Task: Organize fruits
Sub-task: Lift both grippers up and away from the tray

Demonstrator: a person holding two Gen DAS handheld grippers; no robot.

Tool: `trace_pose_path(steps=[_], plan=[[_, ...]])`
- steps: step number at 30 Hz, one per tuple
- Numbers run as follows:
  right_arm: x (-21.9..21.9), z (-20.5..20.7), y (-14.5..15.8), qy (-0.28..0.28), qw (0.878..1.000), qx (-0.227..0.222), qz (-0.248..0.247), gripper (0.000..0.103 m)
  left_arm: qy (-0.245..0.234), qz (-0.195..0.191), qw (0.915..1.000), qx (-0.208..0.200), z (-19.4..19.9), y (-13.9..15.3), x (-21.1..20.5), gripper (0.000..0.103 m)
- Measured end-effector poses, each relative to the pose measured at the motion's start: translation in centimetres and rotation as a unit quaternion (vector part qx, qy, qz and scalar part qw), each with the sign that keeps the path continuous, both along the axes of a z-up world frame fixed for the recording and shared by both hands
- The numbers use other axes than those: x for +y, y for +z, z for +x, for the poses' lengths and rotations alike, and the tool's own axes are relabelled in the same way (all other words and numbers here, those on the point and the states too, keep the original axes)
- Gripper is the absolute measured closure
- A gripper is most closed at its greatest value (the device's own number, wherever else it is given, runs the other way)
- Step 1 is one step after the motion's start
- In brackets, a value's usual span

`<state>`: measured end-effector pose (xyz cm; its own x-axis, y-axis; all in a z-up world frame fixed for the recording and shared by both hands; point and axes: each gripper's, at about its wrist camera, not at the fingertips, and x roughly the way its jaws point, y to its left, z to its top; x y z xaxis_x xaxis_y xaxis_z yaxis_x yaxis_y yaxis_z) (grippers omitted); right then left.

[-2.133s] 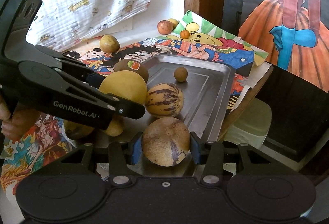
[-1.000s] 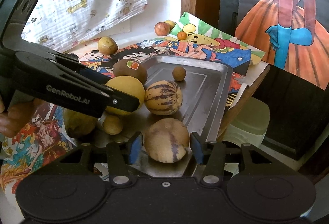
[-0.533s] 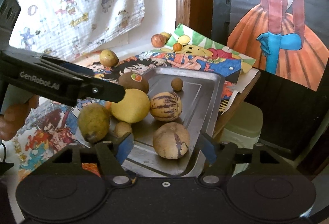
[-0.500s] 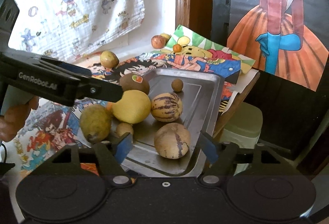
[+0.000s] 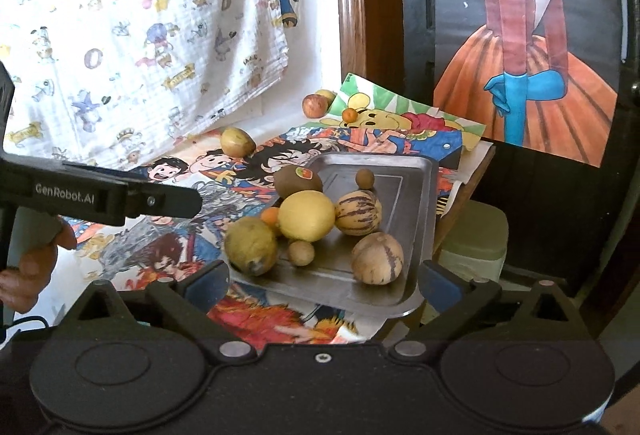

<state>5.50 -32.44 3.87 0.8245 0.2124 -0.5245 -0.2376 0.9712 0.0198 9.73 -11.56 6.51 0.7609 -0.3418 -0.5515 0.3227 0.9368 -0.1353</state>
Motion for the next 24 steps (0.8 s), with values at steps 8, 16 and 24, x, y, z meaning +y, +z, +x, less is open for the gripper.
trace_pose_path(steps=[8,16,24], plan=[[1.9,-4.6,2.5,0.002,1.0,0.024,0.014,0.001,0.034,0.012,0.9993,0.009,-3.9,0.6,3.1,0.0],[5.2,-7.4,4.9,0.038,0.996,0.064,0.04,0.001,0.068,0.029,0.9972,0.012,-7.2,1.4,6.9,0.0],[8.8,-6.6,9.8,0.1,0.991,0.071,0.05,0.001,0.126,0.028,0.9916,-0.009,-8.7,4.4,10.4,0.0]])
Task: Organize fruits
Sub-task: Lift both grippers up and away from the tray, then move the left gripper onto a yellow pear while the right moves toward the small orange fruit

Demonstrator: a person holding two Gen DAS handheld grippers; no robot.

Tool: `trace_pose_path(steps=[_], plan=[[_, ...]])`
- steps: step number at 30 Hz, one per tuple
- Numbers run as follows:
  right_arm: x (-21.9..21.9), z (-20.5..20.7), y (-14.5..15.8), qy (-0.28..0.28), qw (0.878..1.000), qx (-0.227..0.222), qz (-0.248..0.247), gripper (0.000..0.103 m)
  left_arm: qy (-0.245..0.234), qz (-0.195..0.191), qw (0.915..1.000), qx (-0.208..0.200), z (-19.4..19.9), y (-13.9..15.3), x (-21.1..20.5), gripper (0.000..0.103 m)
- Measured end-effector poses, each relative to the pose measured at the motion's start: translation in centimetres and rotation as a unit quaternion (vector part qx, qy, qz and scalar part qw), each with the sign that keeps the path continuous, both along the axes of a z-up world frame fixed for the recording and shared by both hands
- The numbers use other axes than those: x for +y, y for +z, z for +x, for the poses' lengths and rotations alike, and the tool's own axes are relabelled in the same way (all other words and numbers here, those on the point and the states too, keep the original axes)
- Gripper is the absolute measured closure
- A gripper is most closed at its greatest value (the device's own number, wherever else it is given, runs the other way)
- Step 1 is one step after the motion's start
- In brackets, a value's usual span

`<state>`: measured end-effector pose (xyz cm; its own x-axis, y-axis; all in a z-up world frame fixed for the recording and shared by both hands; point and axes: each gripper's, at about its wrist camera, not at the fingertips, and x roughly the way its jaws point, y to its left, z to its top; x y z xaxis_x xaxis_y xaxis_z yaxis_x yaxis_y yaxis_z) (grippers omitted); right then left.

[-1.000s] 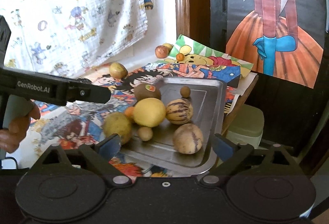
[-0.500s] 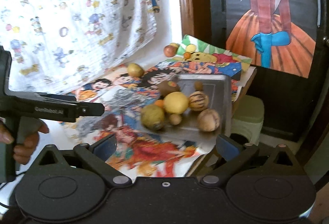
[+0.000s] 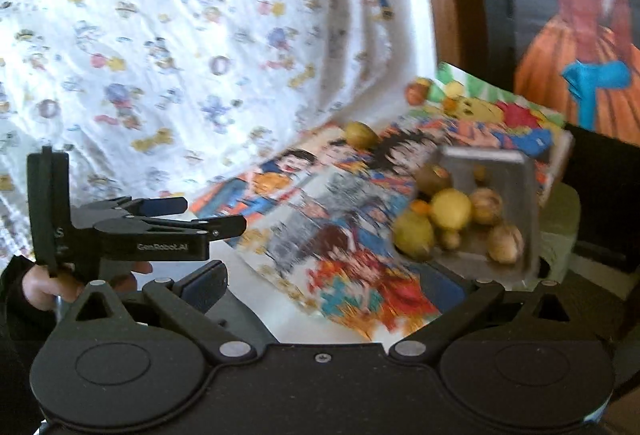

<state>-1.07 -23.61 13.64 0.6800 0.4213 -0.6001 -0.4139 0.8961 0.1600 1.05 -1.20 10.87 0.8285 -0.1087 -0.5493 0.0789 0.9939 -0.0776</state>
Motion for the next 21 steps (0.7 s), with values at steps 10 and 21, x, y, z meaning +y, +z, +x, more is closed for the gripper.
trace_pose_path(steps=[10,21], plan=[[2.7,8.5,7.4,0.028,1.0,0.001,0.004,0.001,0.065,-0.015,0.9973,-0.031,4.1,4.7,3.2,0.0],[4.6,29.0,19.7,0.034,0.998,0.019,0.051,0.001,0.121,-0.077,0.9886,-0.044,17.9,8.3,2.1,0.0]])
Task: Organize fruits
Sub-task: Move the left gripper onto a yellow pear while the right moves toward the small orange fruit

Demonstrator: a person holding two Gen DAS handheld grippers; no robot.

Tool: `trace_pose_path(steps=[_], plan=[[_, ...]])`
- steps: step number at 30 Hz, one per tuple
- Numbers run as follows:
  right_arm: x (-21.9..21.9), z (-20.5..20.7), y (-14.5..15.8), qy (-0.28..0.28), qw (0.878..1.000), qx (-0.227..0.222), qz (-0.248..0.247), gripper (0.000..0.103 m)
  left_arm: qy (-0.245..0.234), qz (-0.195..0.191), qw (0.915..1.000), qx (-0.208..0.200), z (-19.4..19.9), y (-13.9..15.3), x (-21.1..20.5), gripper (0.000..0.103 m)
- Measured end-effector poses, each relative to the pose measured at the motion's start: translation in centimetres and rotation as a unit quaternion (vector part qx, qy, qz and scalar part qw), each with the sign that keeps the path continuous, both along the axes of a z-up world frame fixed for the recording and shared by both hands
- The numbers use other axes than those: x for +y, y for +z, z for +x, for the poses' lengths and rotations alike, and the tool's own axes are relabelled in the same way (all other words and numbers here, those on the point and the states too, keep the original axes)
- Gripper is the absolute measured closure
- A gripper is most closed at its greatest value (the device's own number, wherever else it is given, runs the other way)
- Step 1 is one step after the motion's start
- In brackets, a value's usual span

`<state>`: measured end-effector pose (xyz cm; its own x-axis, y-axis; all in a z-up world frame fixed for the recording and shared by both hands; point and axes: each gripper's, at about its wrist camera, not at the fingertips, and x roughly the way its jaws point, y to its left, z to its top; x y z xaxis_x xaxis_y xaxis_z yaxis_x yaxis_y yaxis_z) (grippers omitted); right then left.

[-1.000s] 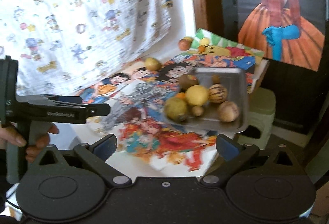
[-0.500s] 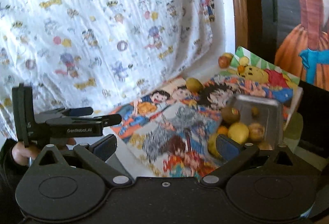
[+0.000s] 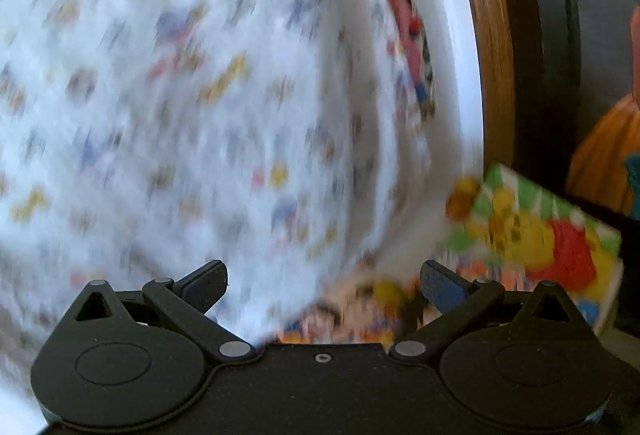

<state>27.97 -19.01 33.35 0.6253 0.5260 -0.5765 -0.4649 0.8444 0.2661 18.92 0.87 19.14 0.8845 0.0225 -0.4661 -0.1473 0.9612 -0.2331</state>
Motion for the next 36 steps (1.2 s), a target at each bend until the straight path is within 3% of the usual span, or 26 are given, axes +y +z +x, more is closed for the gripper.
trace_pose_path(steps=[3,6,12,20,25,36], plan=[[0.4,6.3,0.5,0.0,1.0,-0.01,-0.003,0.001,0.0,-0.014,0.9998,0.014,4.3,-1.7,-0.9,0.0],[-0.1,12.3,-1.8,-0.005,1.0,-0.024,0.004,0.001,-0.003,-0.028,0.9988,0.039,8.2,-4.7,-1.5,0.0],[-0.8,21.5,-10.9,0.032,0.999,-0.024,-0.03,0.001,0.009,-0.046,0.9962,0.073,14.5,-12.1,-1.8,0.0],[-2.1,26.6,-23.5,0.093,0.991,-0.054,-0.084,0.001,0.044,-0.084,0.9898,0.107,19.9,-19.8,-2.2,0.0],[-3.6,29.1,-28.9,0.068,0.992,-0.035,-0.101,0.001,0.053,-0.081,0.9891,0.111,21.5,-21.8,-2.7,0.002],[-6.6,36.2,-34.4,-0.019,0.997,0.03,-0.063,0.004,0.032,-0.021,0.9958,0.083,23.4,-22.6,-5.0,0.015]])
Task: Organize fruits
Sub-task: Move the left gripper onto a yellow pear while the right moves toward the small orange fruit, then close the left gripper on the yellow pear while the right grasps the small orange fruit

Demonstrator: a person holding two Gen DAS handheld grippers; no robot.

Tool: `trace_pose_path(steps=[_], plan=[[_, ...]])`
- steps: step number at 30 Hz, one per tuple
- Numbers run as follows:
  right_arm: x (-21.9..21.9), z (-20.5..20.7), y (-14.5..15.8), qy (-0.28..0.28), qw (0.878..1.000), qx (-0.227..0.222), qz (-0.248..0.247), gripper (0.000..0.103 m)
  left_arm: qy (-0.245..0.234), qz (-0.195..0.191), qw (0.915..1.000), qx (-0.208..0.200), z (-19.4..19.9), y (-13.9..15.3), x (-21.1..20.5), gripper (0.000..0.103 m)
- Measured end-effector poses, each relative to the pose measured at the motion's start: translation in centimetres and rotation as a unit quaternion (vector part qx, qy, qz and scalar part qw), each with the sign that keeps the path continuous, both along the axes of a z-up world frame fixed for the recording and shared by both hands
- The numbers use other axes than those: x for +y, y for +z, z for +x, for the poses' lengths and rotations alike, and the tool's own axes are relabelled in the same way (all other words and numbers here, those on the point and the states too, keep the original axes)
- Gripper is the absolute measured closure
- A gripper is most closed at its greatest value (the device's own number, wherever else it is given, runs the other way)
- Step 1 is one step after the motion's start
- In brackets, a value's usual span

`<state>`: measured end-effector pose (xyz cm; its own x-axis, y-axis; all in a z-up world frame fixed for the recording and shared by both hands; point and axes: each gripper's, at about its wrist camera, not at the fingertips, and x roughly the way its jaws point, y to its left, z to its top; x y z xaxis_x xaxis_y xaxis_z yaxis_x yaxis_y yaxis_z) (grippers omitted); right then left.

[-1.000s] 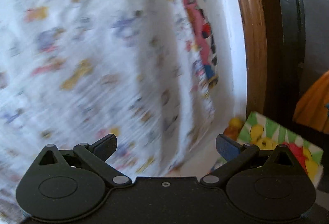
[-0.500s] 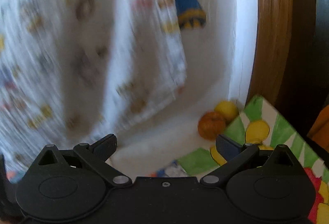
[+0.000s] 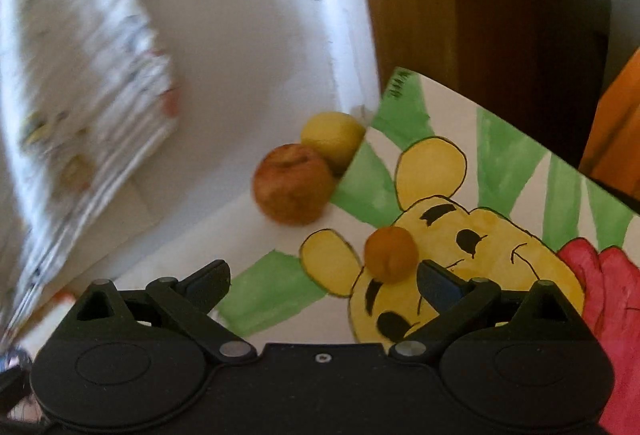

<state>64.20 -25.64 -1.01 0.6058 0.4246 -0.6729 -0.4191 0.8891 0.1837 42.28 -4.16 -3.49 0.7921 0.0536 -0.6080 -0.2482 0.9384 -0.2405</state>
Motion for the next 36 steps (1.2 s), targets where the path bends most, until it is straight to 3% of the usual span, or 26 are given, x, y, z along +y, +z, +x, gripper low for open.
trace_pose_path(steps=[5,10,15,19,26,31,36], plan=[[-0.5,2.4,-1.6,-0.014,0.999,0.024,0.025,0.01,-0.006,0.019,0.9997,-0.015,0.3,-0.4,-0.5,0.017],[-0.7,3.1,-2.3,-0.015,0.998,0.036,0.043,0.02,-0.009,0.01,0.9996,-0.024,0.6,-0.6,-0.3,0.02],[0.1,3.2,-2.4,-0.002,0.999,0.027,0.03,0.042,-0.012,0.006,0.9996,-0.026,0.9,-0.7,-0.4,0.025],[0.9,3.1,-2.5,0.011,1.0,0.016,0.013,0.045,-0.015,0.005,0.9994,-0.029,0.9,-0.7,-0.4,0.029],[2.2,2.5,-2.5,0.044,0.999,0.005,-0.005,0.059,-0.015,0.0,0.9994,-0.032,1.3,-0.8,-0.1,0.035],[2.7,2.5,-2.6,0.049,0.999,0.0,-0.009,0.06,-0.013,-0.008,0.9994,-0.032,1.6,-0.8,0.3,0.035],[3.2,2.2,-2.5,0.051,0.999,-0.004,-0.015,0.053,-0.01,-0.017,0.9993,-0.033,1.8,-0.8,0.5,0.035]])
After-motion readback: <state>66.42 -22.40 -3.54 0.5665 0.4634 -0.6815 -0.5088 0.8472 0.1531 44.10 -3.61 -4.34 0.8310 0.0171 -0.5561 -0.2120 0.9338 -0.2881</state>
